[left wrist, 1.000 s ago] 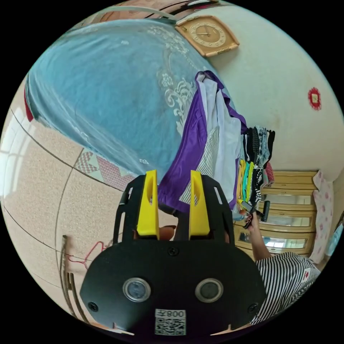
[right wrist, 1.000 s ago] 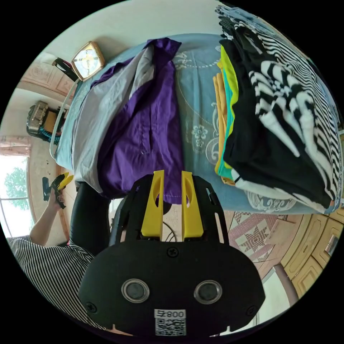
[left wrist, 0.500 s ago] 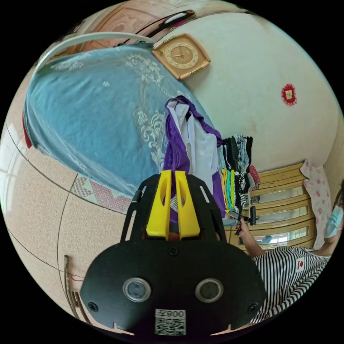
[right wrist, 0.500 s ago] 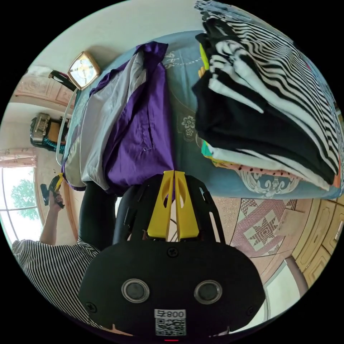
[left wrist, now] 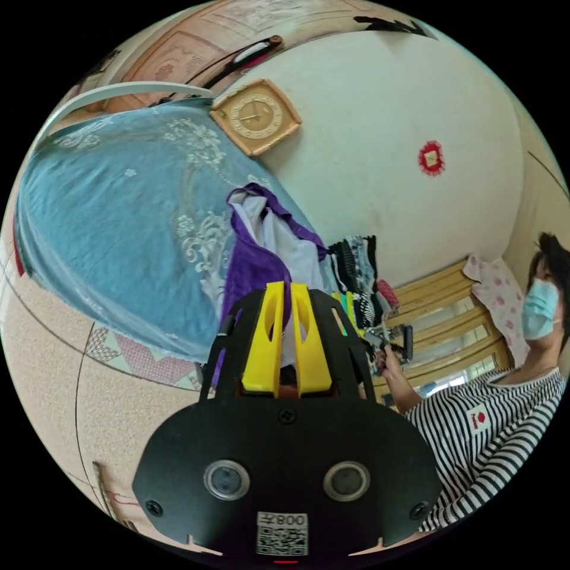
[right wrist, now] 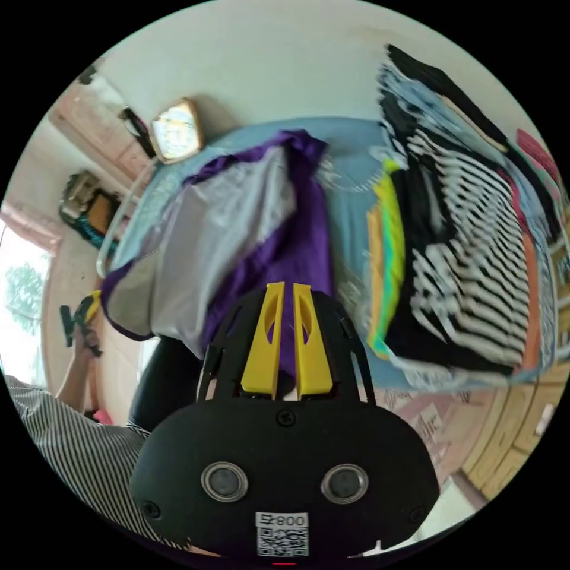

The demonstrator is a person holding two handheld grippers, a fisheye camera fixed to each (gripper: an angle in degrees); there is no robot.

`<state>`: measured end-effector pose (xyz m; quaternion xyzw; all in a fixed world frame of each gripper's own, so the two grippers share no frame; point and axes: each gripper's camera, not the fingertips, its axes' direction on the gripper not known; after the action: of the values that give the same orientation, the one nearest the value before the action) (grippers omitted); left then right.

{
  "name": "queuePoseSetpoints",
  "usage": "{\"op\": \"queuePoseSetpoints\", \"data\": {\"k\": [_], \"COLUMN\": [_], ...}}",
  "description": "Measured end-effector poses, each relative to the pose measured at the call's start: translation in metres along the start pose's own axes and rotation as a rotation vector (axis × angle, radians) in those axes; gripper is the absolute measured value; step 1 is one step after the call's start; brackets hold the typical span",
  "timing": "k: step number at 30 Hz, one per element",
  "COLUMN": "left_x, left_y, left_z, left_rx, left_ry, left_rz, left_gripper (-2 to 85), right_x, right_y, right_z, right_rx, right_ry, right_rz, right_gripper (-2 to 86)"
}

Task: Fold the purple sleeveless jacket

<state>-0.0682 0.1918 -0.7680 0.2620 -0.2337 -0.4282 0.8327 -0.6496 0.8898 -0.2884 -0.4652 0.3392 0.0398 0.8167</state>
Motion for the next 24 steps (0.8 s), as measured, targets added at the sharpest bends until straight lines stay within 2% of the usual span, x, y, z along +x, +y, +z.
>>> {"op": "queuePoseSetpoints", "data": {"k": [4,7,13,17,21,24], "left_x": [0.020,0.021,0.001,-0.013,-0.028,-0.033], "left_y": [0.009,0.019,0.031,0.030,0.026,0.022], "left_z": [0.040,0.075,0.128,0.149,0.171,0.181], "left_rx": [-0.143,-0.226,-0.323,-0.343,-0.373,-0.361], "left_ry": [0.081,0.086,0.109,0.135,0.139,0.144], "left_rz": [0.136,0.177,0.177,0.177,0.199,0.219], "left_gripper": [2.0,2.0,2.1,2.1,2.1,2.2], "right_x": [-0.111,-0.190,-0.307,-0.337,-0.343,-0.340], "right_y": [-0.106,-0.177,-0.264,-0.283,-0.300,-0.315], "right_z": [0.042,0.091,0.197,0.246,0.277,0.271], "right_rx": [0.010,-0.054,-0.232,-0.314,-0.392,-0.377], "right_ry": [-0.196,-0.247,-0.206,-0.126,-0.145,-0.183], "right_rz": [-0.281,-0.427,-0.552,-0.572,-0.547,-0.555], "right_gripper": [6.9,7.4,9.1,9.4,5.2,1.7]}}
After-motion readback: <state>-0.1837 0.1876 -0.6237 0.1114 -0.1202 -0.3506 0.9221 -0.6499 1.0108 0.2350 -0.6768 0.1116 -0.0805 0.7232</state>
